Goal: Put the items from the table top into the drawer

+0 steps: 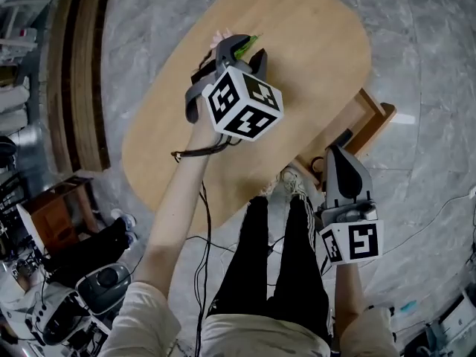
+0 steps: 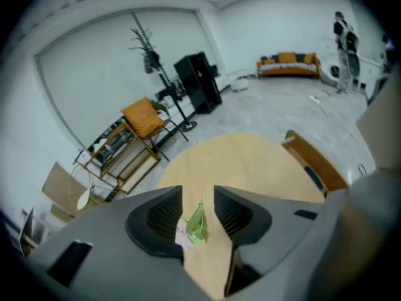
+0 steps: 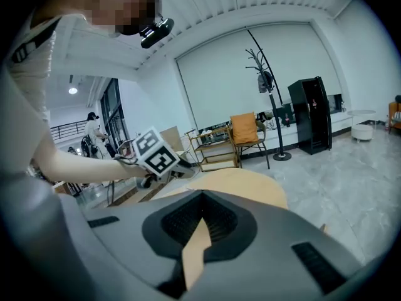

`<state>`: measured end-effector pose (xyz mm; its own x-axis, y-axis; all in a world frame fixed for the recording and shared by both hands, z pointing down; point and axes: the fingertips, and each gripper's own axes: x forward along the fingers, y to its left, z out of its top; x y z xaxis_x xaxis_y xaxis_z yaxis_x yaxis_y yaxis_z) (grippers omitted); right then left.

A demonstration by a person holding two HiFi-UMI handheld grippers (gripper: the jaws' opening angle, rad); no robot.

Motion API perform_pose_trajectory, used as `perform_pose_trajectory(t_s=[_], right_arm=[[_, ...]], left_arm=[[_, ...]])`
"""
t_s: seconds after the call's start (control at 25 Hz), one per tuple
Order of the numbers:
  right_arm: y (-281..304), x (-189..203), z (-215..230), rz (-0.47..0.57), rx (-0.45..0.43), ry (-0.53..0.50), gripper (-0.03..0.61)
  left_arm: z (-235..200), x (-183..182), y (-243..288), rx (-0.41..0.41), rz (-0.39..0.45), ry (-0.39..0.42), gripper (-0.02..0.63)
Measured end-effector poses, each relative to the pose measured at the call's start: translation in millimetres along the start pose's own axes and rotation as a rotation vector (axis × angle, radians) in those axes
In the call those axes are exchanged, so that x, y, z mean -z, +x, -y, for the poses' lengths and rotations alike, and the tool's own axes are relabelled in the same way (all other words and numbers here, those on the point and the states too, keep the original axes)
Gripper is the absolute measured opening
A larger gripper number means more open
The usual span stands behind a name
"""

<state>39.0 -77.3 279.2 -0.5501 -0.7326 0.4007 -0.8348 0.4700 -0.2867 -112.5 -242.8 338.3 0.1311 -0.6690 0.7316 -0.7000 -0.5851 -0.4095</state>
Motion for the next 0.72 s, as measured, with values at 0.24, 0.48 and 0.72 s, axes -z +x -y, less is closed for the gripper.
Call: perform_pose_trajectory(t_s=[0.24,0.48,0.72], right_arm=[[-9.3,22.5,31.2,-0.052,-0.018,-0.014,0.006],[-11.0,44.0,43.7,-0.110,-0.008,-0.018,0.006],[-6.4,56.5,22.0,-0.137,-0.044,0.008,0.006]], left_arm=[[15.8,70.4,102.8,0.153,-0.376,0.414,0.170],[7.2,116.2,142.9,0.175,-0.572,0.580,0.170],[16.9,122.3,143.1,0.219,-0.575,0.581,0.105]])
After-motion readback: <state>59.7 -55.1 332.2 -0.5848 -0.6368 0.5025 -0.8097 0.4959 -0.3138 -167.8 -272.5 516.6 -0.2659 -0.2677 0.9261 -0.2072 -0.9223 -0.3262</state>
